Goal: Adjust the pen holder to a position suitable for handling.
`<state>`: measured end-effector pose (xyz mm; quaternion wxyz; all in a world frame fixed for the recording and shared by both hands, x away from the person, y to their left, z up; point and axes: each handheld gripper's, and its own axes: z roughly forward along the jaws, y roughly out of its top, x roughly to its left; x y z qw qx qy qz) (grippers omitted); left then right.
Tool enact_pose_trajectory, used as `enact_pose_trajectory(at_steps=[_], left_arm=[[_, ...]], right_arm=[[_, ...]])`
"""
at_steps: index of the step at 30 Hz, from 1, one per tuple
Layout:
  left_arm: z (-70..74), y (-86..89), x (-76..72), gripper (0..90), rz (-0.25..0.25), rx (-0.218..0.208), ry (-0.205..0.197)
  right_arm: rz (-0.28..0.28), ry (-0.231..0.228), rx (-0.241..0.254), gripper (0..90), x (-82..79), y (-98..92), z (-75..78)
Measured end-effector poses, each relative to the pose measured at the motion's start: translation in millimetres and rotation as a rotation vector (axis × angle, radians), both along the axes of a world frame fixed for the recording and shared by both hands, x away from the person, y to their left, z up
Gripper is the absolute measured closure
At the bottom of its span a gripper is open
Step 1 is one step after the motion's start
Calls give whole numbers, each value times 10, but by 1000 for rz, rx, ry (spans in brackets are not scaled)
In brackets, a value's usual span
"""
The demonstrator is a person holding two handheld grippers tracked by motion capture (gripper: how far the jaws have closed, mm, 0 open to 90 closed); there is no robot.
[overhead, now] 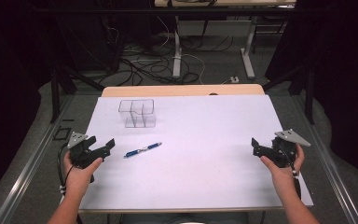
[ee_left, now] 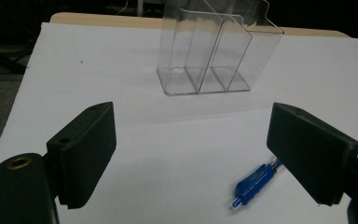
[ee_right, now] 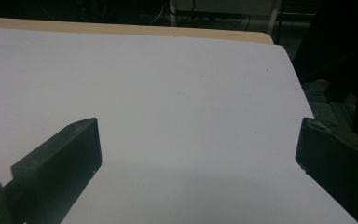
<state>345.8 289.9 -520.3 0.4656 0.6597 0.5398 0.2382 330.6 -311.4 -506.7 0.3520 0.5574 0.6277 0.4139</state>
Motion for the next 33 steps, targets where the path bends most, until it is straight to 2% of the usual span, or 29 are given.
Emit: enact_pose_trajectory(at_steps=[1, 2, 3, 7, 11, 15, 17, 22, 24, 33], left_arm=[[9, 0, 6, 157, -2, 5, 0], [14, -5, 12, 164, -2, 1, -3], [26, -13, 27, 167, -9, 0, -5], [49, -31, 53, 196, -15, -4, 14], [96, -58, 107, 266, -27, 4, 18], [176, -92, 174, 322, -31, 17, 2], [222, -112, 220, 356, -39, 22, -2], [356, -172, 375, 357, -31, 60, -7], [427, -197, 440, 366, -32, 62, -4], [702, -290, 720, 423, -8, 84, 28]], right_arm=[[0, 0, 0, 0, 0, 0, 0], [19, 50, -15, 8, -36, -21, 29], [23, 24, -9, 9, -24, -18, 13], [32, 31, -10, 11, -25, -19, 9], [36, 34, 2, 17, -12, -20, -5], [30, 53, 7, 17, -16, -5, -7], [33, 61, 8, 17, -21, -10, -3], [28, 58, 22, 20, -17, -11, -17], [27, 68, 20, 28, -19, -15, -17], [34, 65, 24, 41, -14, -21, -33]])
